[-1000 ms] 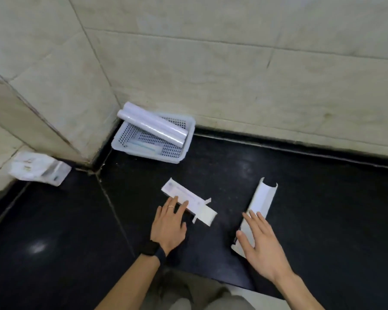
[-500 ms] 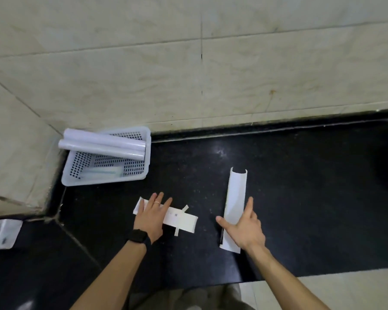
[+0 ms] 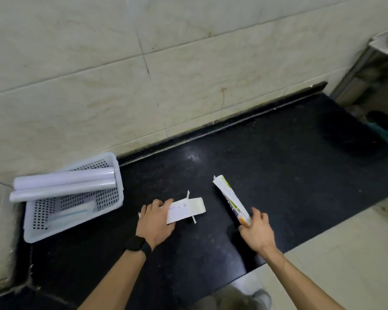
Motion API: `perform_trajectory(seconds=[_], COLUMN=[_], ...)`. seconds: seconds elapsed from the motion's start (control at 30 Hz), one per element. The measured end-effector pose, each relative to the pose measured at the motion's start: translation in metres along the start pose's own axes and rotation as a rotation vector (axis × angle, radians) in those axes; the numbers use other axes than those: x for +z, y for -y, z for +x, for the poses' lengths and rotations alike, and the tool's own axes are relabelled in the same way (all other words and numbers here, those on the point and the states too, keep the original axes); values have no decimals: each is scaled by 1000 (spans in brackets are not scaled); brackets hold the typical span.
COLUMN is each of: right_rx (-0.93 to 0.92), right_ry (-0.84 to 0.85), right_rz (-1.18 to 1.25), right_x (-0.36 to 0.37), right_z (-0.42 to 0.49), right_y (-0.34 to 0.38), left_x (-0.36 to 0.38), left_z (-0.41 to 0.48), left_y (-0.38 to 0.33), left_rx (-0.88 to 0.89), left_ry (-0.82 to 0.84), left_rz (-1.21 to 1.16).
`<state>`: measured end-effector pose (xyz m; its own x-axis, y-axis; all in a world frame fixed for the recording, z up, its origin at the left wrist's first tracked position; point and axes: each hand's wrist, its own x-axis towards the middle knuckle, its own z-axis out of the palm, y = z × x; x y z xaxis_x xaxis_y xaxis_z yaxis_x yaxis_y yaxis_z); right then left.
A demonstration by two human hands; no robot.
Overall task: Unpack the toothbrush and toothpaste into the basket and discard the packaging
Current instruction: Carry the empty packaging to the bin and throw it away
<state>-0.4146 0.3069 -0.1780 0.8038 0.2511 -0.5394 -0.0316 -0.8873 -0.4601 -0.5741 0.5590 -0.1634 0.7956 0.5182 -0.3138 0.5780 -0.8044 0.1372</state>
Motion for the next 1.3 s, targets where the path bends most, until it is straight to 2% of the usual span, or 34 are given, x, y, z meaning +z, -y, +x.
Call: perform_trajectory(seconds=[0.17,0.33,0.63,0.8,1.1,1.3], right_rx=[102,297,506,599,797,894], right_ry=[-176,-374,-645,-804,-887,-932], right_rz=[208,399,751,768,829,871], right_x=[-57,-121,-205,-240,-286,-347], right_z=[-32,-79,-179,-220,-237,-221], right_y=[-74,-168,-368,-472,-598,-676], left_x=[-13,-12,32,60,109,143], left_z=[35,45,-41,-98,-135,-141], left_y=[-103,-256,-548,-669,-828,-965], left_rx=[213,501,944,1073,1229,1355], left_ry=[-28,-14,30,90,159,222], left_rz=[-22,3,61,93,180,211])
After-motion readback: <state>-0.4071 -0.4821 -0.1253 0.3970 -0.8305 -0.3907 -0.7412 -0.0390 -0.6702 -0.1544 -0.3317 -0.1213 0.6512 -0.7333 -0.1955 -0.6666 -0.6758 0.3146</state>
